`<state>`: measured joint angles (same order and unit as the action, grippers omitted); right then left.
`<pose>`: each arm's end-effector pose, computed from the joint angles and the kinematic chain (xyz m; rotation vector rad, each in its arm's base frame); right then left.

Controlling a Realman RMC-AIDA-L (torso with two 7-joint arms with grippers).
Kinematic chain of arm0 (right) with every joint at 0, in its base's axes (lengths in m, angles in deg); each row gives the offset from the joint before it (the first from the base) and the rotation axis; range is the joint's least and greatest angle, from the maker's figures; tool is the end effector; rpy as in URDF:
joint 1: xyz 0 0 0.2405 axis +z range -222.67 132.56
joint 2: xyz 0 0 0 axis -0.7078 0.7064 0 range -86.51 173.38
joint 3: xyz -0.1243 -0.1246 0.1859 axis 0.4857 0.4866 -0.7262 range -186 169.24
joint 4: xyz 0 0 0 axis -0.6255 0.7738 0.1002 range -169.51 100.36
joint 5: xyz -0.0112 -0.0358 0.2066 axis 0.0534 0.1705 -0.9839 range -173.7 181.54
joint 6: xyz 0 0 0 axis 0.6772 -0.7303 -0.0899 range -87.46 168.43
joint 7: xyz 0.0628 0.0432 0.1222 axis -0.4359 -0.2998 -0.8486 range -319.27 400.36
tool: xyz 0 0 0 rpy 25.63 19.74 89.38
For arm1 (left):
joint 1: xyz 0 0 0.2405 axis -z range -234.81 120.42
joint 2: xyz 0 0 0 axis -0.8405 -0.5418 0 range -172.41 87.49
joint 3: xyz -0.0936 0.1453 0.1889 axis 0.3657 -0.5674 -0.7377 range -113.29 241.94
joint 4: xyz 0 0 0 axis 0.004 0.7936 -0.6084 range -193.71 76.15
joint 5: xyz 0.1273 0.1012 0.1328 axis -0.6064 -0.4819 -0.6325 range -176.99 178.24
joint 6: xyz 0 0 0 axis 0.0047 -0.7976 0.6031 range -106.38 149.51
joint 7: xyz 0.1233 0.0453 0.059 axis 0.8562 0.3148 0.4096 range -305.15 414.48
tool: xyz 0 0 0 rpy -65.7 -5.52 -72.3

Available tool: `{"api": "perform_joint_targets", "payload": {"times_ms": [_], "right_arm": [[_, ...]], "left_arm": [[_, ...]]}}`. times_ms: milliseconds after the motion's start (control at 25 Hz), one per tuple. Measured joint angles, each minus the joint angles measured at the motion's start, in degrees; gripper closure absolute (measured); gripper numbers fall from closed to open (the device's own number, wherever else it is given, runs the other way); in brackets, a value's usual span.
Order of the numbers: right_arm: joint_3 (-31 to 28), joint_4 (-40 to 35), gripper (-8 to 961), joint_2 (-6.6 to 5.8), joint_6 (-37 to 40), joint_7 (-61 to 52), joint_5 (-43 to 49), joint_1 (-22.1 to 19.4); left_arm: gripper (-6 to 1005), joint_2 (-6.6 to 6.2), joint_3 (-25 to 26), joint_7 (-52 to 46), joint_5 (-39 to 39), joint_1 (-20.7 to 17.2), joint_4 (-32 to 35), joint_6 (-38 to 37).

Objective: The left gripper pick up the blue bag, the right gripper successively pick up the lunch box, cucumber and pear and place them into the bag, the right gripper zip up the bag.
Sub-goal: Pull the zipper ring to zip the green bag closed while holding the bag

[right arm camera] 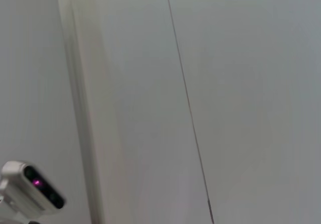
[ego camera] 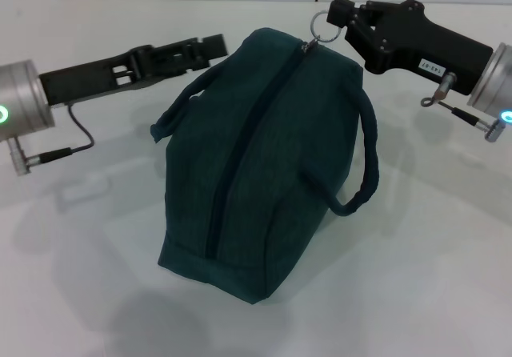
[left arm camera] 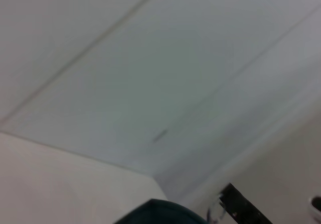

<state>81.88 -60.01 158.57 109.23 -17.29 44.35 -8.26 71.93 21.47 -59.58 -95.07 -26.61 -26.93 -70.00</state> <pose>0.1731 0.3848 -0.0298 -2.4169 0.3831 1.1524 -0.2475 0.3447 0.0352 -2.4236 -1.4539 -1.1959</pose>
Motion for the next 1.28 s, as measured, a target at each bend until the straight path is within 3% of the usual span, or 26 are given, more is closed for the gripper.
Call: {"api": "perform_joint_targets", "payload": {"times_ms": [320,800,1040,1240,1280], "right_arm": [[0.0,0.1,948,0.13,1.2,1.1,-0.3,-0.7],[0.0,0.0,949,0.08,1.7,1.7,-0.4,-0.9],[0.0,0.1,949,0.08,2.2,1.7,-0.5,-1.0],[0.0,0.1,950,0.08,2.2,1.7,-0.5,-1.1],[0.0,0.1,950,0.08,2.2,1.7,-0.5,-1.2]], "left_arm": [[122,0.66,-6.1,-5.2,-0.6,0.9,5.9,0.2],[125,1.58,-6.2,-5.2,-3.7,1.4,7.3,1.4],[256,1.70,-6.1,-4.4,-3.8,1.7,7.4,1.6],[486,1.93,-6.0,-4.4,-3.5,1.9,7.3,1.7],[571,2.05,-6.0,-4.4,-3.5,2.1,7.2,1.7]]}}
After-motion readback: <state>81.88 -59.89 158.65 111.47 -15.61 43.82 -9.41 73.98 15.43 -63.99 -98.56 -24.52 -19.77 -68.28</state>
